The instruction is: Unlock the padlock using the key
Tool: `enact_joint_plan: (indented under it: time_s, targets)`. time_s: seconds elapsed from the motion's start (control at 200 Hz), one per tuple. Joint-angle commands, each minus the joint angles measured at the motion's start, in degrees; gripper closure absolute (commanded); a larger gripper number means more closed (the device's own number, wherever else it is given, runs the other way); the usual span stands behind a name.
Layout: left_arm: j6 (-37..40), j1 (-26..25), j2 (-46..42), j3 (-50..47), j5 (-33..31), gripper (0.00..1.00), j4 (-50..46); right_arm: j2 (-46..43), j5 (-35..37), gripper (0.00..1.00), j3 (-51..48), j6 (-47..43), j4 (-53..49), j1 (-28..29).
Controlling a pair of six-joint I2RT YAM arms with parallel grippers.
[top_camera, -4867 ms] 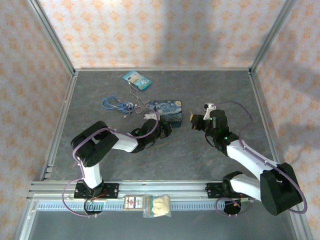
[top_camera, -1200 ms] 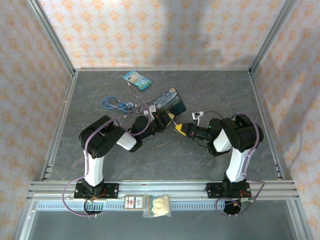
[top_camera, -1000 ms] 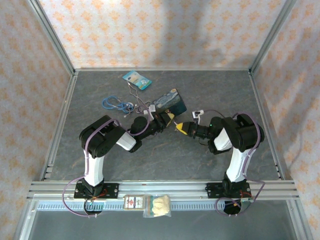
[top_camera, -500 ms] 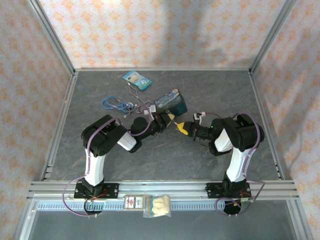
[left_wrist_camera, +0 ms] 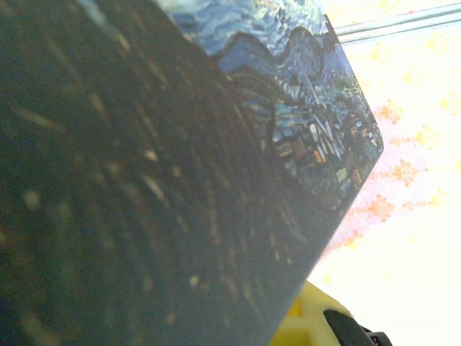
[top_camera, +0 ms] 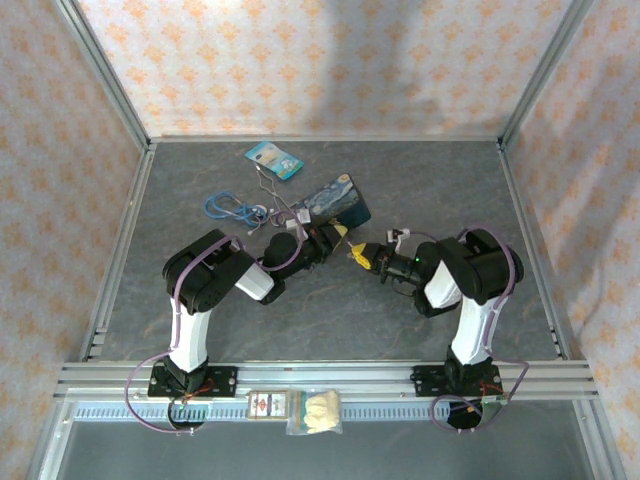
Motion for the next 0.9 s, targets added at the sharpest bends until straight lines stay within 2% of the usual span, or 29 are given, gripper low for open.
enact_joint_plan:
  time_s: [0.0,0.135,0.275,0.51,0.651,0.731,0.896]
  targets:
    - [-1.8,-4.2,-1.3,1.9,8.8,1.00,-0.3,-2.1,5.6,1.00,1.2,-5.8,12.0,0.7]
    - [-1.4,-4.2,-2.4,2.3,10.0,1.00,-3.0,-5.5,4.4,1.00,3.0,-17.0,0.0,0.7]
    - [-1.9,-4.1,-2.7,2.3,10.2,1.00,-3.7,-9.6,4.4,1.00,4.0,-23.7,-7.3,0.7]
    - [-3.5,-4.2,-2.4,3.4,10.0,1.00,-3.9,-13.6,7.1,1.00,2.2,-25.9,-9.7,0.7]
    - [-2.7,-4.2,-3.0,4.2,10.3,1.00,-6.0,-15.4,8.2,1.00,3.2,-29.2,-17.0,0.7]
    - [-2.7,-4.1,-2.6,4.0,11.2,1.00,-3.8,-14.3,6.7,1.00,4.3,-26.0,-16.7,0.3]
    - [-4.3,-4.0,-1.3,3.1,12.2,1.00,1.7,-7.7,4.1,1.00,4.6,-6.4,1.5,-0.4]
